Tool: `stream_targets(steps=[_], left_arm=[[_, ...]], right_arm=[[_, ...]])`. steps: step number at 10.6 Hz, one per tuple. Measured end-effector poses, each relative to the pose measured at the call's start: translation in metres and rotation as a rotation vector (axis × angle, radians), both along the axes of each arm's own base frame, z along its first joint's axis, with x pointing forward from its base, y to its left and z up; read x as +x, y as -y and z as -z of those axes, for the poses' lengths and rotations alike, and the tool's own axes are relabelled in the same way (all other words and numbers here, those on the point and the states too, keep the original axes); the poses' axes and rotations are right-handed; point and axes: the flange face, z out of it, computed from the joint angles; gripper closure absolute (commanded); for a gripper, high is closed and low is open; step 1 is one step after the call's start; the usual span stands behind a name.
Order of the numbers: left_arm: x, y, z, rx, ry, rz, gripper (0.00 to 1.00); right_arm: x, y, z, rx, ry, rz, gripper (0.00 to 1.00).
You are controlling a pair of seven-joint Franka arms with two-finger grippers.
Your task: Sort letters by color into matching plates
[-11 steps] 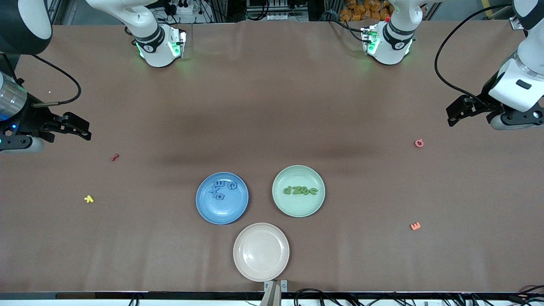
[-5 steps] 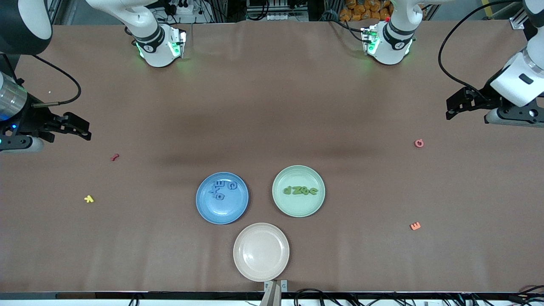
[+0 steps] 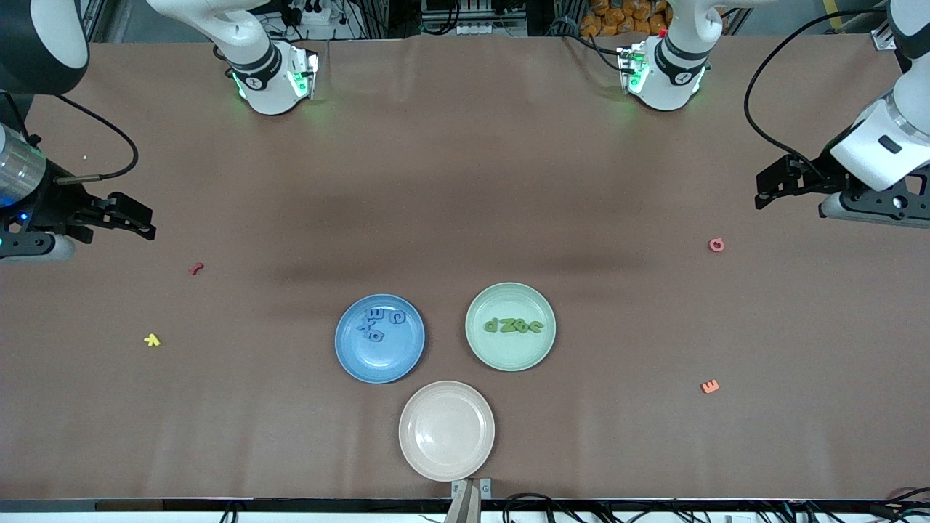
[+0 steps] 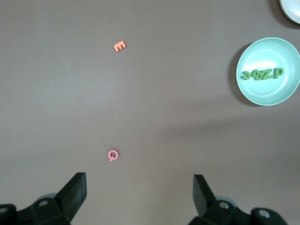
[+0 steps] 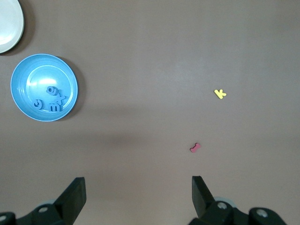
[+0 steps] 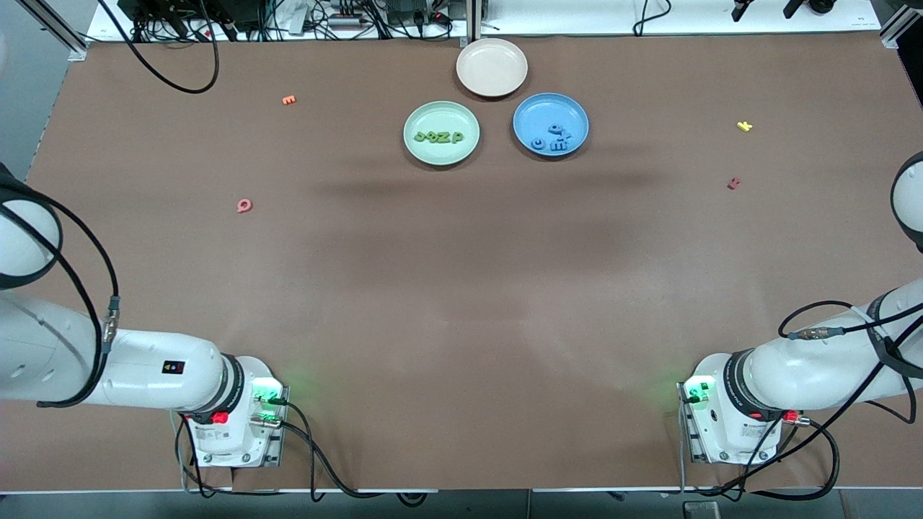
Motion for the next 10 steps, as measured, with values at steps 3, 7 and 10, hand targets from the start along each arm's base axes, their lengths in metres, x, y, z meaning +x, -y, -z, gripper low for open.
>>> stream_targets(steps=[3, 7, 10], left_arm=[[0.015, 0.002, 0.014, -0.002, 0.027, -0.001, 0.00], [0.019, -0.001, 0.015, 0.026, 0.034, 0.002, 0.00], [0.013, 0.011, 0.004, 0.018, 0.050, -0.062, 0.00]], right_arm=[[0.000, 0.001, 0.000, 0.000, 0.000, 0.001, 0.00], [0.000, 0.001, 0.001, 0.000, -0.001, 0.002, 0.00], [0.000, 0.001, 0.001, 0.000, -0.003, 0.003, 0.00]])
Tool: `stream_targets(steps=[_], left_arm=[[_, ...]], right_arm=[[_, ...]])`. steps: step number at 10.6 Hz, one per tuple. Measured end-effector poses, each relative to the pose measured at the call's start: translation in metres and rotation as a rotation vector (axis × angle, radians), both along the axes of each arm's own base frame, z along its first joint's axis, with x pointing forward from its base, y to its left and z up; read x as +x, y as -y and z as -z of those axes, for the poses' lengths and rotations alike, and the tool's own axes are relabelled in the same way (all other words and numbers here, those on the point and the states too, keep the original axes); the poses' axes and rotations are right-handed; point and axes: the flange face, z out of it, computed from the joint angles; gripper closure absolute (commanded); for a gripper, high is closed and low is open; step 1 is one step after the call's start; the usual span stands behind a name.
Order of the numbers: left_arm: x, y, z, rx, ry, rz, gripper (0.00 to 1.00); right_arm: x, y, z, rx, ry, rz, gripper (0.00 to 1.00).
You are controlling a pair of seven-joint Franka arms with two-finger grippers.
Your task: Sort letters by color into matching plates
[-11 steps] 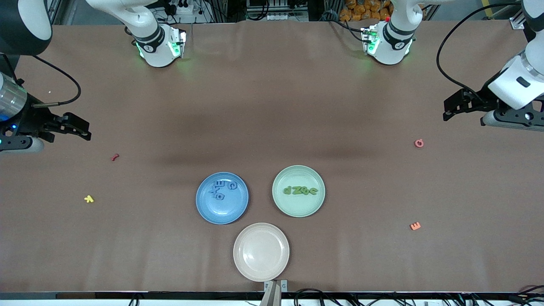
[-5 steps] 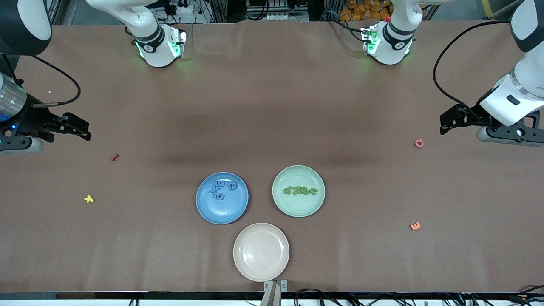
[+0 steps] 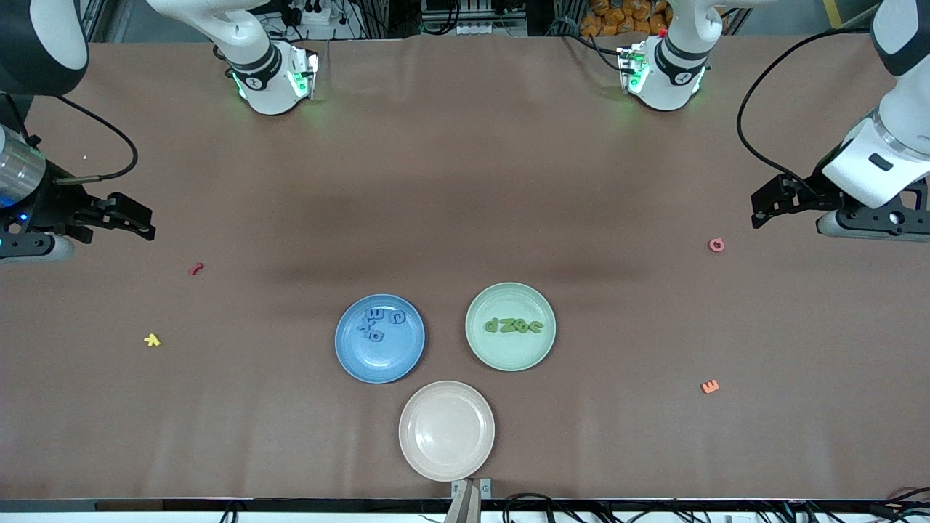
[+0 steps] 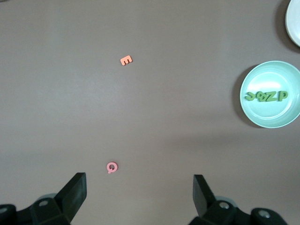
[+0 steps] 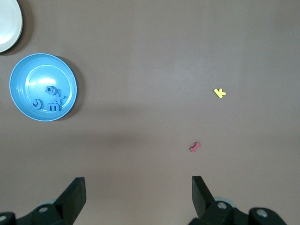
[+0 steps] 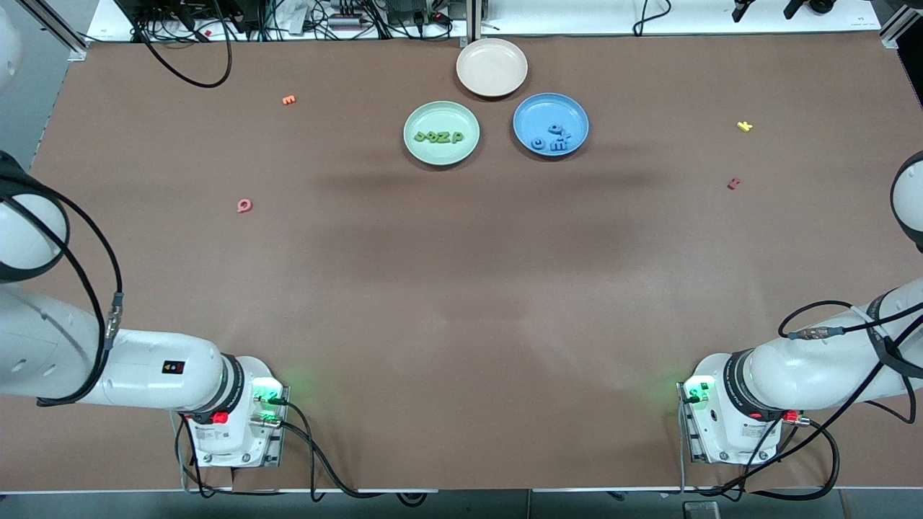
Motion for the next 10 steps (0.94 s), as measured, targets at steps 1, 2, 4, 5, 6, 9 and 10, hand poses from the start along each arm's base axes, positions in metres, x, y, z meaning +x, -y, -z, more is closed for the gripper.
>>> stream_targets(steps=[1, 2, 4, 5, 6, 9, 10], left_arm=[[-0.003, 0.006, -0.003, -0.002, 0.004, -0.011, 0.00], [-0.005, 0.011, -0.004, -0.003, 0.003, -0.012, 0.00], [-0.005, 0.015, -0.005, -0.003, 0.003, -0.009, 0.00], [-0.005, 0.015, -0.005, -0.003, 0.004, -0.008, 0.00], [-0.005, 0.015, -0.006, -0.003, 0.005, -0.009, 0.00], [-0.004, 0.015, -0.014, -0.006, 0.022, -0.008, 0.00], [-0.005, 0.016, -0.014, -0.006, 0.023, -0.006, 0.00]], right_arm=[[0.000, 0.000, 0.001, 0.000, -0.001, 0.000, 0.00], [0.000, 0.000, 0.001, 0.000, -0.002, 0.001, 0.00], [0.000, 0.000, 0.001, 0.000, -0.002, 0.001, 0.00], [0.000, 0.001, 0.001, 0.000, -0.002, 0.002, 0.00], [0.000, 0.003, 0.001, 0.000, -0.003, 0.005, 0.00], [-0.006, 0.004, 0.006, -0.002, -0.061, 0.006, 0.00], [-0.010, 0.005, 0.006, -0.002, -0.084, 0.009, 0.00]])
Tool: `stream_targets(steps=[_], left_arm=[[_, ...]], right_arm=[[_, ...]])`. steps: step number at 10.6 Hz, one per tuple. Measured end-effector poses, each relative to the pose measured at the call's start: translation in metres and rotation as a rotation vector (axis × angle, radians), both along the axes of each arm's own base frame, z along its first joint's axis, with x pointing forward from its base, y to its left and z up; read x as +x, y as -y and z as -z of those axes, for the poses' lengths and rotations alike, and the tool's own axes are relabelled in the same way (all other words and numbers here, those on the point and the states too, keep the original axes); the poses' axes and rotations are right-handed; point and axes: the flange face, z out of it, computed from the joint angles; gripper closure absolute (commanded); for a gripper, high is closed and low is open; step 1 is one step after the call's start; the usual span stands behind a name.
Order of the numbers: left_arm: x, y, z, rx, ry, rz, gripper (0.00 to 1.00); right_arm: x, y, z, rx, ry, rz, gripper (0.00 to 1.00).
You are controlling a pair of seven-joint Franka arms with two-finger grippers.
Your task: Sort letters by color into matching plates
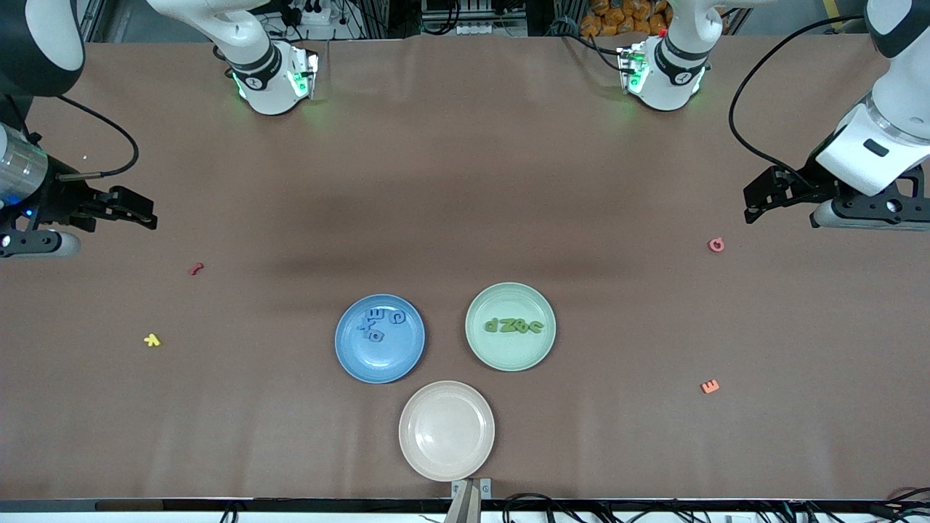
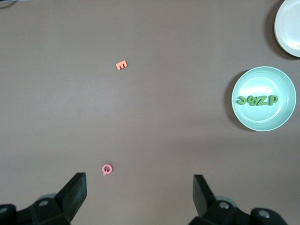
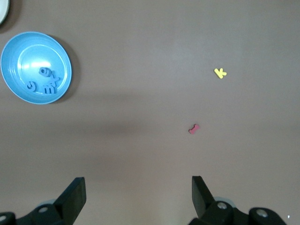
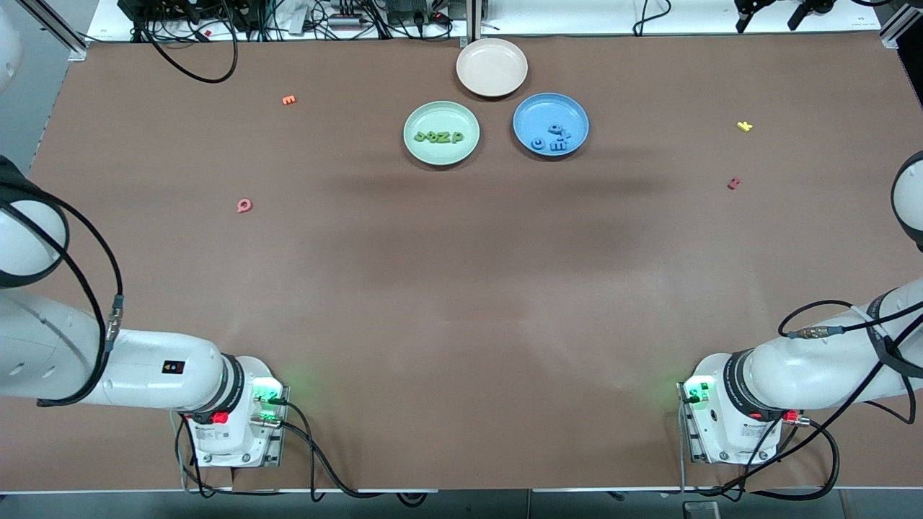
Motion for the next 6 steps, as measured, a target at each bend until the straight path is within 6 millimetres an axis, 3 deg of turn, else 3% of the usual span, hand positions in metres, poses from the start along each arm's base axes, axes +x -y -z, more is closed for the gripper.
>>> stream_targets(steps=[6], left_arm=[[0.0013, 0.0006, 0.0029, 0.000, -0.005, 0.001, 0.00]], right_arm=[[-0.0040, 0.0063, -0.0009, 0.000, -0.023, 0.011, 0.00]])
